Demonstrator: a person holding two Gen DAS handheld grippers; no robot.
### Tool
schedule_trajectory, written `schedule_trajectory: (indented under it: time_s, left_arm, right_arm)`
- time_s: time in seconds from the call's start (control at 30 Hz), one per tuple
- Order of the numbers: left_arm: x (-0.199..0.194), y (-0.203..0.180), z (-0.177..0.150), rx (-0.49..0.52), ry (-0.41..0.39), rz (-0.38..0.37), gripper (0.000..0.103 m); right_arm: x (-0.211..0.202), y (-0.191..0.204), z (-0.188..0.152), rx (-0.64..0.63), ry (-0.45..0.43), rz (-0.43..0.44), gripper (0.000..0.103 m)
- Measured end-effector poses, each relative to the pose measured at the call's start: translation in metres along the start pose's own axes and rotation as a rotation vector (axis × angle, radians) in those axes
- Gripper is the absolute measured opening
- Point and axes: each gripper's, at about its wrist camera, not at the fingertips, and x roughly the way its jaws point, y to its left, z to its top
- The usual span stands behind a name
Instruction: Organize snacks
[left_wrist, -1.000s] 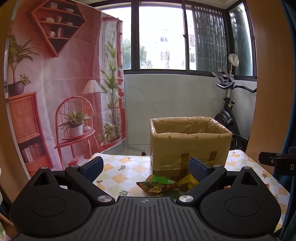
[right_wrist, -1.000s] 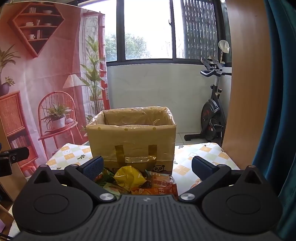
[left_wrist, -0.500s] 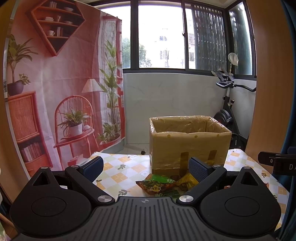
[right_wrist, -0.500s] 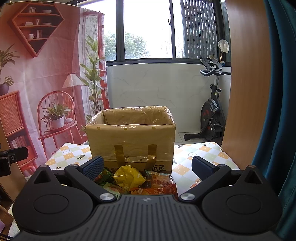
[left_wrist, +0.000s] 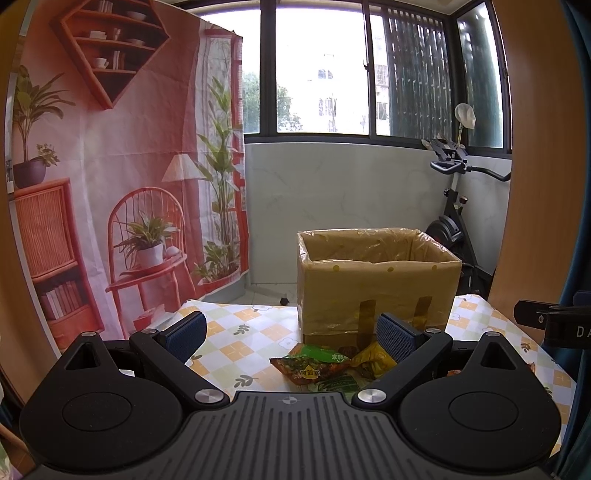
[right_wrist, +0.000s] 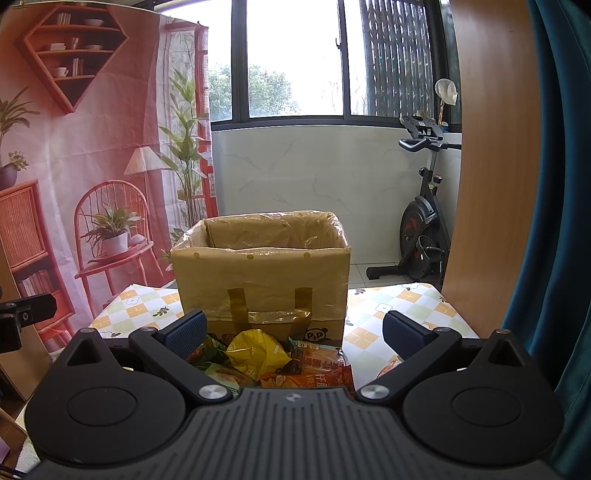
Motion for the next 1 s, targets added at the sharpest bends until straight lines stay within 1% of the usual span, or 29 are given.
schedule_trajectory:
  time_s: [1.0]
  left_arm:
    - [0.0007,-0.0010,-0.0016,0.005,0.021,-0.014,0.100]
  right_arm:
    - [0.0037,-0.0023,-0.0047,0.005,0.010,-0.001,0.103]
